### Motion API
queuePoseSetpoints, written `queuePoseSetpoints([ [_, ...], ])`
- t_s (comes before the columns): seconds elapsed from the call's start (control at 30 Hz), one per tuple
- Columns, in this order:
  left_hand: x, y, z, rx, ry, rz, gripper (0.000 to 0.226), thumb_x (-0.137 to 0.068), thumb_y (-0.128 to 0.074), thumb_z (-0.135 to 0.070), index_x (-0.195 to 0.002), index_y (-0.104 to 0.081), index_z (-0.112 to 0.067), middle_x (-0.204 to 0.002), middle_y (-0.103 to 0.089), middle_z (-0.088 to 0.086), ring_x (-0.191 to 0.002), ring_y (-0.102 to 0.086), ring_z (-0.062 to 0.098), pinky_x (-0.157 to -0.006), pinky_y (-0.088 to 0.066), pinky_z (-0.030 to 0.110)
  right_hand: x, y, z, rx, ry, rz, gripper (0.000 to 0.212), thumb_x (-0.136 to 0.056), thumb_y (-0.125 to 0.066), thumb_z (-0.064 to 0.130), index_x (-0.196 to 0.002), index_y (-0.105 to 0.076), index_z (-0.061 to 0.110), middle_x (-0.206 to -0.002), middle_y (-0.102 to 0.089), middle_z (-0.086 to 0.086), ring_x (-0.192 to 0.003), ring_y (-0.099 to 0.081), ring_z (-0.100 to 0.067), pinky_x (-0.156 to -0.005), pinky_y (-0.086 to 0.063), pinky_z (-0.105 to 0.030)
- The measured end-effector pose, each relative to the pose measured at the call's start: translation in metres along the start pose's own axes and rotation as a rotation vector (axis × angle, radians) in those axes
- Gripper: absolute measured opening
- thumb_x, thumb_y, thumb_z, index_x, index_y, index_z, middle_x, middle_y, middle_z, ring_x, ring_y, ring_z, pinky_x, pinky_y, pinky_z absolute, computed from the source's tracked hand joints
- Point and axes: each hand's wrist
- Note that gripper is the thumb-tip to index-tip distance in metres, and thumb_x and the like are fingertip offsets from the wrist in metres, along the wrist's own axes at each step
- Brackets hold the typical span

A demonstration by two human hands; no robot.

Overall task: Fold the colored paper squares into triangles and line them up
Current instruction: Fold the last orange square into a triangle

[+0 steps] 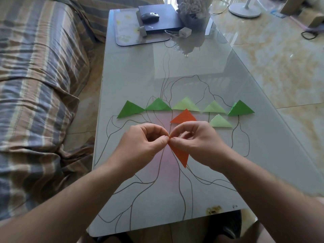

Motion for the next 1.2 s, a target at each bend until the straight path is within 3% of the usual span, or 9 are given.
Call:
queuePoseSetpoints([
  [0.1, 0.0, 0.0, -0.001, 0.085, 0.051, 0.005, 0.006, -0.092, -0.076, -0.017, -0.097, -0.078, -0.015, -0.088, -0.078, 0.006, -0.085, -0.074, 0.021, -0.081, -0.063, 0.033, -0.001, -0.001, 0.0, -0.094, -0.023, 0.012, 0.006, -0.088, -0.08, 0.012, -0.083, -0.078, 0.016, -0.066, -0.062, -0.008, -0.064, -0.055, -0.02, -0.065, -0.046, -0.037],
  [0.17, 0.0, -0.001, -0.001, 0.124, 0.071, 0.036, 0.009, -0.093, -0.075, -0.02, -0.099, -0.078, -0.014, -0.091, -0.077, 0.012, -0.085, -0.072, 0.026, -0.084, -0.063, 0.04, 0.0, 0.001, 0.001, -0.116, -0.027, 0.029, 0.008, -0.089, -0.078, 0.012, -0.083, -0.078, 0.017, -0.068, -0.063, -0.009, -0.065, -0.055, -0.021, -0.065, -0.046, -0.038],
  [0.3, -0.001, -0.002, 0.001, 0.105, 0.032, 0.045, 0.01, -0.095, -0.073, -0.024, -0.097, -0.077, -0.016, -0.088, -0.074, 0.012, -0.079, -0.066, 0.017, -0.084, -0.06, 0.047, 0.001, 0.002, 0.002, -0.151, -0.038, 0.029, 0.011, -0.091, -0.076, 0.008, -0.083, -0.078, 0.014, -0.07, -0.066, -0.011, -0.066, -0.059, -0.021, -0.065, -0.05, -0.037],
  [0.5, -0.002, -0.001, 0.0, 0.117, 0.016, -0.018, 0.01, -0.097, -0.069, -0.024, -0.095, -0.076, -0.016, -0.091, -0.072, 0.019, -0.078, -0.063, 0.021, -0.082, -0.058, 0.05, 0.0, 0.006, 0.005, -0.191, -0.039, 0.006, 0.006, -0.089, -0.081, 0.012, -0.093, -0.078, 0.009, -0.076, -0.073, -0.013, -0.073, -0.069, -0.022, -0.074, -0.055, -0.034],
  [0.67, -0.002, 0.0, 0.002, 0.119, 0.015, -0.005, 0.011, -0.096, -0.071, -0.026, -0.095, -0.076, -0.017, -0.093, -0.07, 0.024, -0.078, -0.063, 0.023, -0.081, -0.059, 0.046, -0.002, 0.006, 0.002, -0.133, -0.005, -0.024, 0.008, -0.085, -0.08, 0.025, -0.085, -0.077, 0.018, -0.082, -0.071, -0.02, -0.074, -0.067, -0.024, -0.077, -0.058, -0.045],
  [0.83, -0.002, 0.001, 0.001, 0.141, 0.012, -0.025, 0.009, -0.096, -0.07, -0.024, -0.096, -0.076, -0.017, -0.089, -0.072, 0.017, -0.078, -0.066, 0.019, -0.078, -0.061, 0.037, -0.002, 0.009, 0.002, -0.163, -0.01, 0.01, 0.01, -0.09, -0.079, 0.022, -0.094, -0.076, 0.013, -0.093, -0.073, -0.026, -0.085, -0.072, -0.031, -0.088, -0.059, -0.051],
  [0.97, -0.005, 0.002, 0.002, 0.166, 0.013, -0.055, 0.007, -0.096, -0.07, -0.022, -0.096, -0.075, -0.017, -0.086, -0.072, 0.016, -0.075, -0.066, 0.017, -0.079, -0.061, 0.038, -0.004, 0.01, 0.001, -0.157, -0.015, -0.011, 0.005, -0.088, -0.08, 0.022, -0.089, -0.078, 0.018, -0.083, -0.074, -0.016, -0.081, -0.071, -0.027, -0.085, -0.059, -0.044],
  [1.1, -0.005, 0.002, 0.001, 0.167, 0.011, -0.051, 0.006, -0.095, -0.071, -0.022, -0.096, -0.075, -0.018, -0.083, -0.074, 0.01, -0.075, -0.068, 0.015, -0.079, -0.061, 0.037, -0.005, 0.01, 0.001, -0.162, 0.009, -0.038, 0.009, -0.081, -0.079, 0.026, -0.085, -0.078, 0.019, -0.089, -0.071, -0.028, -0.08, -0.069, -0.031, -0.086, -0.059, -0.051],
  [1.2, -0.007, 0.003, 0.001, 0.186, 0.015, -0.063, 0.007, -0.096, -0.07, -0.022, -0.097, -0.075, -0.017, -0.081, -0.074, 0.005, -0.076, -0.068, 0.015, -0.08, -0.061, 0.037, -0.004, 0.011, 0.001, -0.206, -0.018, -0.057, 0.008, -0.086, -0.083, 0.02, -0.086, -0.078, 0.014, -0.082, -0.073, -0.019, -0.078, -0.069, -0.029, -0.087, -0.057, -0.051],
])
Point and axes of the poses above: each hand's wrist, its own x-axis away from the middle knuckle, its own y-axis out of the back of the hand, z = x × y
